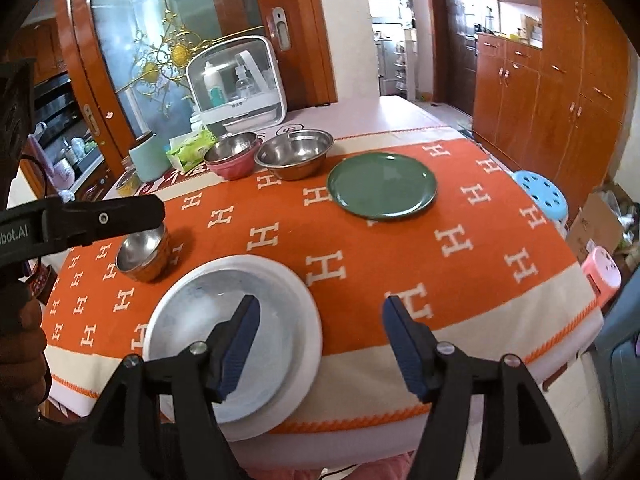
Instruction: Organize plates and bowls
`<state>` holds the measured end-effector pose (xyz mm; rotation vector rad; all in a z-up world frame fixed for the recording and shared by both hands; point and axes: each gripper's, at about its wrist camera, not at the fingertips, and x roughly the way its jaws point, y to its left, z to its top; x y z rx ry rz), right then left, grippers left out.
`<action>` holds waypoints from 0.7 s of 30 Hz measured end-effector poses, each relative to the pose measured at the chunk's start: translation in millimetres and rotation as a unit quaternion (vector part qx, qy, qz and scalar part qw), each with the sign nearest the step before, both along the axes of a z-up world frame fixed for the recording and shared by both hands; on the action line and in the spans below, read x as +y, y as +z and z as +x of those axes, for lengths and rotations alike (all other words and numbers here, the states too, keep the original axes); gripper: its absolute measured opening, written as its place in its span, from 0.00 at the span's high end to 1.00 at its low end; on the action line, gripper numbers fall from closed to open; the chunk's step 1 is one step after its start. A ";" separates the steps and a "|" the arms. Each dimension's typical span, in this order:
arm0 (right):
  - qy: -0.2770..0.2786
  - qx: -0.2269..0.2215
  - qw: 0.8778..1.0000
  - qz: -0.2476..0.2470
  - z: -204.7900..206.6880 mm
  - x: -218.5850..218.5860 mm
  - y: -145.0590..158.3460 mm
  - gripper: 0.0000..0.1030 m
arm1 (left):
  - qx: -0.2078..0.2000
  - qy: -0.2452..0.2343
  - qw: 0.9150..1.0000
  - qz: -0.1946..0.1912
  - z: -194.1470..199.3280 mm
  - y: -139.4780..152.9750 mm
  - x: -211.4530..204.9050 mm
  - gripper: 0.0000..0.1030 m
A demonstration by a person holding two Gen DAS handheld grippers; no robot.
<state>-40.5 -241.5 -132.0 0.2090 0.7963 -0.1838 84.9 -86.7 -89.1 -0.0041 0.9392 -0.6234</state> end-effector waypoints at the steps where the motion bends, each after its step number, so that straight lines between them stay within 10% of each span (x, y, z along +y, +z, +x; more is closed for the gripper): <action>1: 0.008 0.001 1.000 -0.002 1.4 -5.4 0.6 0.38 | -0.001 0.007 1.000 -0.003 -0.8 1.2 -5.7 0.20; 21: 0.131 -0.018 0.991 -0.001 45.2 -145.7 13.0 0.38 | 0.025 0.136 0.990 -0.019 5.7 -6.0 -115.5 0.20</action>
